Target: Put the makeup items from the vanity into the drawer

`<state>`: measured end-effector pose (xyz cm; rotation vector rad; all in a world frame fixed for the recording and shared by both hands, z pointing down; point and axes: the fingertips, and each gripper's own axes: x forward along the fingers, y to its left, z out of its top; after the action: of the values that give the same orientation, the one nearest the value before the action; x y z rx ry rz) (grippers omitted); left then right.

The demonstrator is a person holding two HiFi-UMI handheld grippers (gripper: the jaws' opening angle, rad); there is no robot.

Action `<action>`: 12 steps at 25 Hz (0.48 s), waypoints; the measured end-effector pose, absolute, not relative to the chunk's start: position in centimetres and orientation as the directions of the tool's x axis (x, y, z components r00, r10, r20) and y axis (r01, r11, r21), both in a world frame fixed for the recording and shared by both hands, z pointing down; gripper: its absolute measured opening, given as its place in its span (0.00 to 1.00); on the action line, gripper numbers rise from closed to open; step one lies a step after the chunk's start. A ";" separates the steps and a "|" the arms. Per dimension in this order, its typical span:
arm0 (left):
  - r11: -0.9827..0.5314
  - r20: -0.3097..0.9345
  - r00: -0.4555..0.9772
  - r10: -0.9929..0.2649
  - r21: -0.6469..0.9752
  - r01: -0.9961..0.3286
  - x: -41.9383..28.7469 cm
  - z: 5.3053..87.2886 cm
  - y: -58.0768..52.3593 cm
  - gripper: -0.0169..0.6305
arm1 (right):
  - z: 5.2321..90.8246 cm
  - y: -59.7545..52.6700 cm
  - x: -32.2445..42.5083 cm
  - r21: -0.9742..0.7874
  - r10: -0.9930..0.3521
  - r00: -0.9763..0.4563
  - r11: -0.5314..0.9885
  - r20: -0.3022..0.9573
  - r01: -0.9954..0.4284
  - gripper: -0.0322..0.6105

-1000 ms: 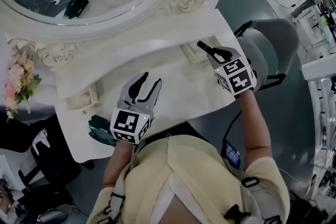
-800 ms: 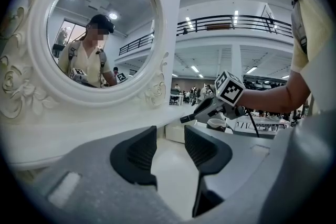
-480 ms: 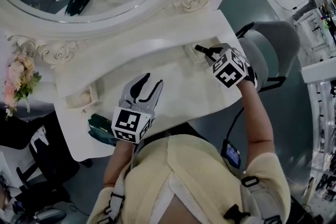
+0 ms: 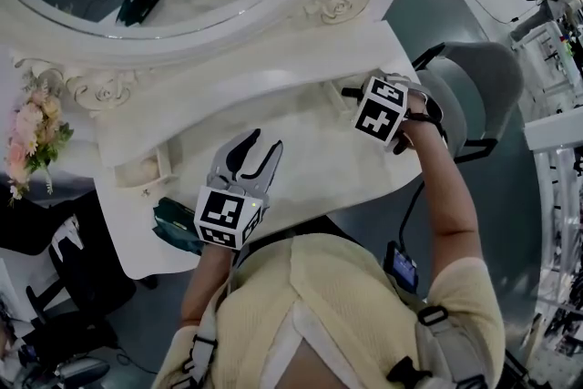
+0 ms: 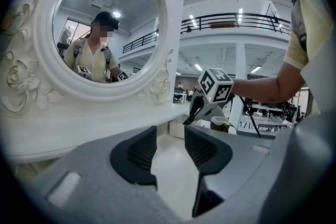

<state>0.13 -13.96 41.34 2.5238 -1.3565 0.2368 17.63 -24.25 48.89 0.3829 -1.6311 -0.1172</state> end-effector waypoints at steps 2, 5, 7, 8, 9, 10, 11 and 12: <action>-0.527 0.271 0.549 -0.790 0.156 -0.835 0.1 41.5 -14.0 0.29 | 49.4 -24.2 17.7 0.277 -0.279 0.001 0.955 0.960 -0.107 0.20; -0.526 0.272 0.548 -0.791 0.154 -0.836 0.2 41.6 -14.0 0.30 | 50.1 -24.5 17.8 0.263 -0.260 0.066 0.964 0.963 -0.030 0.20; -0.522 0.268 0.543 -0.796 0.151 -0.840 0.2 41.5 -14.0 0.29 | 50.4 -24.9 17.7 0.270 -0.269 0.091 0.963 0.959 -0.002 0.20; -0.520 0.266 0.542 -0.798 0.151 -0.840 0.1 41.4 -14.0 0.29 | 50.5 -25.1 17.6 0.274 -0.273 0.096 0.962 0.957 0.006 0.20; -0.519 0.266 0.541 -0.798 0.152 -0.841 0.0 41.4 -14.0 0.29 | 50.6 -25.1 17.4 0.275 -0.275 0.093 0.961 0.957 0.009 0.20; -0.519 0.268 0.540 -0.798 0.152 -0.841 -0.1 41.5 -14.0 0.30 | 50.6 -25.2 17.2 0.276 -0.276 0.082 0.961 0.958 0.007 0.20; -0.518 0.271 0.540 -0.797 0.151 -0.842 -0.1 41.6 -14.0 0.30 | 50.7 -25.2 16.9 0.278 -0.278 0.068 0.960 0.958 0.003 0.20; -0.517 0.274 0.538 -0.797 0.151 -0.843 -0.2 41.7 -14.0 0.30 | 50.7 -25.2 16.6 0.285 -0.284 0.053 0.959 0.957 0.001 0.20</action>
<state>-0.22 -14.00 41.66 2.5132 -1.3714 0.2472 16.64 -25.17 50.71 0.2304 -1.5058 -0.2194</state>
